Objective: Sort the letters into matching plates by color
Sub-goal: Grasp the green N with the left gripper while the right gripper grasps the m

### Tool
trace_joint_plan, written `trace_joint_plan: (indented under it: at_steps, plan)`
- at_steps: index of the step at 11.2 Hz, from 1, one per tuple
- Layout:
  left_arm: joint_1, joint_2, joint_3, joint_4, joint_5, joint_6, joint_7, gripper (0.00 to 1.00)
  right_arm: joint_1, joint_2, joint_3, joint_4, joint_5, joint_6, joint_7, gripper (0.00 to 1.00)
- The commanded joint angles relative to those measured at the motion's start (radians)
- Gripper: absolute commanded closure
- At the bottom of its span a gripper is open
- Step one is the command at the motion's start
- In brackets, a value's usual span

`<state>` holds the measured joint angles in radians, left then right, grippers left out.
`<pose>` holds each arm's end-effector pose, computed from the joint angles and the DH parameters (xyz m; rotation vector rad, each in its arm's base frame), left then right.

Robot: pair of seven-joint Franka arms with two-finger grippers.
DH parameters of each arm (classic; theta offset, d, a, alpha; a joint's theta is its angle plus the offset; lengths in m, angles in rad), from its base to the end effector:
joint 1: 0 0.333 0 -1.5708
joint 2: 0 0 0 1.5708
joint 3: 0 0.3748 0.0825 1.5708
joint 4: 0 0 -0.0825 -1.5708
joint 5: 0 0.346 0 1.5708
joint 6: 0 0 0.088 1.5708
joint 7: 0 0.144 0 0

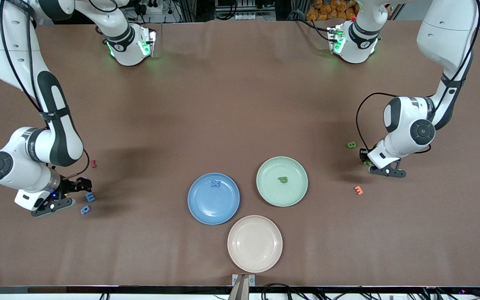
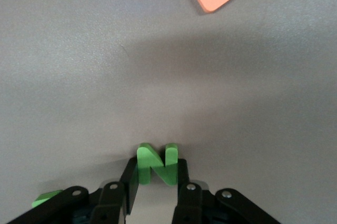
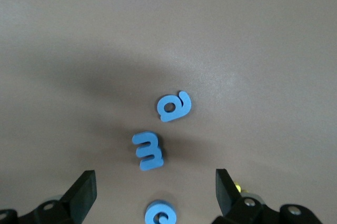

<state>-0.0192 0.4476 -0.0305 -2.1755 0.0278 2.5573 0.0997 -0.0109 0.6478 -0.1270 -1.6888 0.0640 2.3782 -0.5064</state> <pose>0.5574 -0.0273 0.2262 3.1282 -0.2674 -0.1028 0.6881 -0.0806 0.2643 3.0496 0.5401 0.0549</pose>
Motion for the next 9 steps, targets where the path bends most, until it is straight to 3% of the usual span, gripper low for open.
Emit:
trace_joint_plan:
  at_steps: [1, 6, 9]
  plan:
    - [0.002, -0.006, 0.000, -0.006, 0.020, 0.017, 0.015, 1.00, -0.020, 0.019, 0.018, -0.055, -0.010, 0.117, -0.011, 0.00]
    - [-0.031, -0.056, -0.011, 0.071, 0.018, -0.040, 0.006, 1.00, -0.017, 0.033, 0.020, -0.088, -0.010, 0.191, -0.004, 0.01]
    - [-0.076, -0.050, -0.011, 0.182, 0.004, -0.152, -0.015, 1.00, -0.012, 0.050, 0.021, -0.088, -0.003, 0.223, 0.000, 0.12]
